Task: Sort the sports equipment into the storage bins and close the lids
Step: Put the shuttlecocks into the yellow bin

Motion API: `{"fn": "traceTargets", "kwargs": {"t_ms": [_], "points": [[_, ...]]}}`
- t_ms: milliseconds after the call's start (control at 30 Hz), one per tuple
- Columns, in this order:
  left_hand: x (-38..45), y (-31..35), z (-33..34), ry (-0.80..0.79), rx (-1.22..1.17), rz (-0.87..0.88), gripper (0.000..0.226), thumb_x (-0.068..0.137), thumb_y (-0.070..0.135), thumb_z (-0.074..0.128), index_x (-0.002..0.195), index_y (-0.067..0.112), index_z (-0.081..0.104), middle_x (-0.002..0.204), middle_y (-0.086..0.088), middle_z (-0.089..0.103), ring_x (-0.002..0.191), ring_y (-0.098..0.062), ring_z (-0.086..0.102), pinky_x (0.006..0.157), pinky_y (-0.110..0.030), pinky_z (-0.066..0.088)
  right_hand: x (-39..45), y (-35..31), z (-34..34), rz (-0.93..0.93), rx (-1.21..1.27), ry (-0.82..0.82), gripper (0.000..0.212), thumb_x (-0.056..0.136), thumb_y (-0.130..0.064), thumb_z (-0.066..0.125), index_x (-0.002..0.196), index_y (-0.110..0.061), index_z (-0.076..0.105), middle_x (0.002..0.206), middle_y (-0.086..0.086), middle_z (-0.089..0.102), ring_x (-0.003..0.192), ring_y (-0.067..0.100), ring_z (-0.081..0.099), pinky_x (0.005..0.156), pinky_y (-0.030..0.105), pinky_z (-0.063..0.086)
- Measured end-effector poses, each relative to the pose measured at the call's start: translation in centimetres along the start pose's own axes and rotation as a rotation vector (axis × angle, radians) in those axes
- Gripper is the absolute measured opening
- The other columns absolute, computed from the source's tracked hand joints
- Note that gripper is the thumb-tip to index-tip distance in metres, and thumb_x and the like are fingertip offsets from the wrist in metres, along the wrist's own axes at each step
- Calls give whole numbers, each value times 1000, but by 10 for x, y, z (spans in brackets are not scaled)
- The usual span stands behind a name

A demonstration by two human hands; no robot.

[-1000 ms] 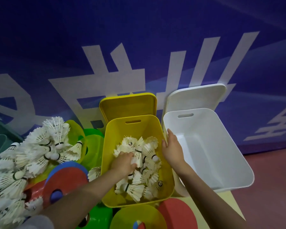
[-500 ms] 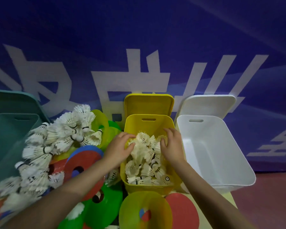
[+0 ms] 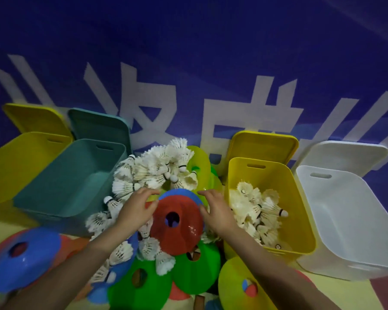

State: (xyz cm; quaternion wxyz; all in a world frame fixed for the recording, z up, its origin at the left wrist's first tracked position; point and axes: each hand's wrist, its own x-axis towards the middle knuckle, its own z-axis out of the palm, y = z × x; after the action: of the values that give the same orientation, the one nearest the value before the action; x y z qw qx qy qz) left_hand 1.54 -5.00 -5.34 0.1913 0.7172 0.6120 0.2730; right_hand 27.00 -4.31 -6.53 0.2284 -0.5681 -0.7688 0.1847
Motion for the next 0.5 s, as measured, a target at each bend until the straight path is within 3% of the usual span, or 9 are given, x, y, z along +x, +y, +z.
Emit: {"fn": "traceTargets", "kwargs": {"t_ms": [167, 300, 500], "points": [[-21, -40, -19, -129, 85, 26, 32, 90, 28, 61, 122, 25, 59, 114, 6, 55, 107, -12, 52, 81, -24, 38, 13, 4, 17, 74, -393, -247, 62, 87, -26, 52, 145, -19, 32, 143, 13, 37, 135, 30, 31, 107, 39, 33], [-27, -43, -7, -276, 104, 69, 42, 91, 38, 57, 132, 29, 50, 128, 10, 46, 116, -7, 46, 94, -26, 41, 14, 13, 12, 72, -516, -307, 64, 89, -36, 51, 147, -19, 30, 145, 11, 38, 135, 29, 33, 112, 37, 27], [-14, -57, 16, -448, 382, 125, 64, 87, 43, 58, 144, 29, 33, 142, 2, 37, 131, -15, 35, 106, -38, 38, 18, 14, 6, 78, -802, -409, 75, 85, -51, 54, 149, -25, 24, 148, 7, 35, 139, 26, 29, 118, 42, 14]]}}
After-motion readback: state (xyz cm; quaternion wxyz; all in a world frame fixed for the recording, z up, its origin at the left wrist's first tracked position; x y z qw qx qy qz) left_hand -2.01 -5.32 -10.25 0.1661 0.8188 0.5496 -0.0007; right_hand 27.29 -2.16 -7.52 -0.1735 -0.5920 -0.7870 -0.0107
